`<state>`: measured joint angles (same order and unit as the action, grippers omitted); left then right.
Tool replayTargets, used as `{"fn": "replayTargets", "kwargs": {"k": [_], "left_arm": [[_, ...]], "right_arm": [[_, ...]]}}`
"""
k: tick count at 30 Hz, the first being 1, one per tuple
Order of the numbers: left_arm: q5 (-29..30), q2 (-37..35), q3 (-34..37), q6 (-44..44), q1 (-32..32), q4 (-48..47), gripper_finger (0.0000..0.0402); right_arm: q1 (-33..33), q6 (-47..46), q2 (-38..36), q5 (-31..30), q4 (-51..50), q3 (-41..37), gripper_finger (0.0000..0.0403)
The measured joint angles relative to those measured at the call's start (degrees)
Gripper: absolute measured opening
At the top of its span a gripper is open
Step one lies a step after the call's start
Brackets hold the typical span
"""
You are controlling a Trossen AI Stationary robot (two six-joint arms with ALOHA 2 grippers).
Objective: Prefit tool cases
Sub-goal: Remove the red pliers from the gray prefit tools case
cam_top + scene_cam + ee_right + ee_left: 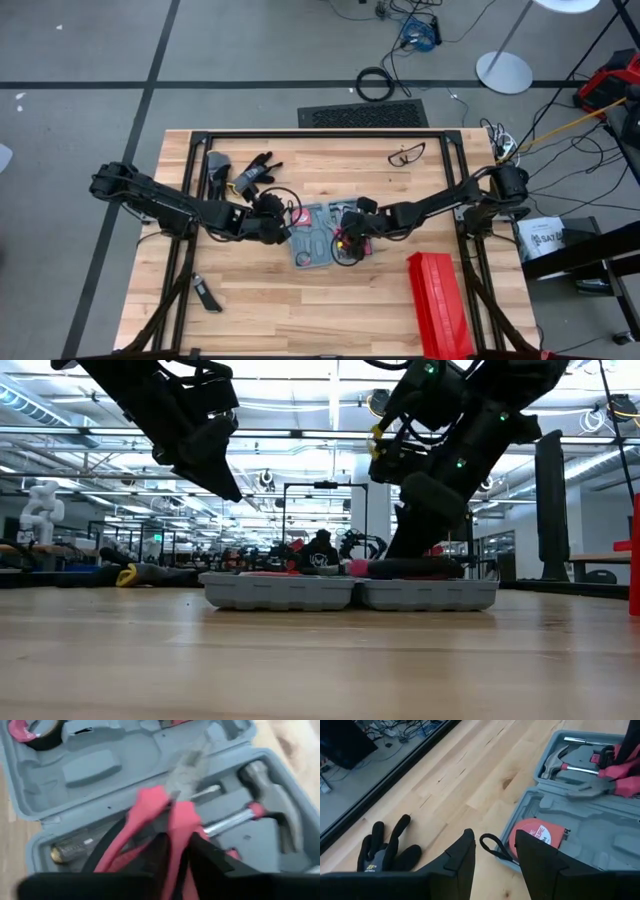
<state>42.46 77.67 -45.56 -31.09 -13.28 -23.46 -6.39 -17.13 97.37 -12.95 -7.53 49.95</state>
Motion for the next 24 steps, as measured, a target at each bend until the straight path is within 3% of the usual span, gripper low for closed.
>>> {"fn": "replayTargets", "kwargs": {"k": [8,14,18,24], "left_arm": [[0.02,0.00,0.00,-0.01,0.00,0.04,0.0146],[0.02,0.00,0.00,-0.04,0.00,0.09,0.0146],[0.04,0.00,0.00,-0.02,0.00,0.09,0.0146],[0.04,0.00,0.00,-0.02,0.00,0.00,0.0146]], "right_arm": [[0.02,0.83,-6.31,-0.46,-2.73,-0.04,0.0034],[1.54,-3.65,-14.65,-12.00,-22.09,0.02,0.0034],[3.24,-9.45,-17.54,-15.59,-33.51,-0.26,0.0034],[5.92,-10.97,-18.22,-13.71,-26.92,-7.86,0.0034]]}}
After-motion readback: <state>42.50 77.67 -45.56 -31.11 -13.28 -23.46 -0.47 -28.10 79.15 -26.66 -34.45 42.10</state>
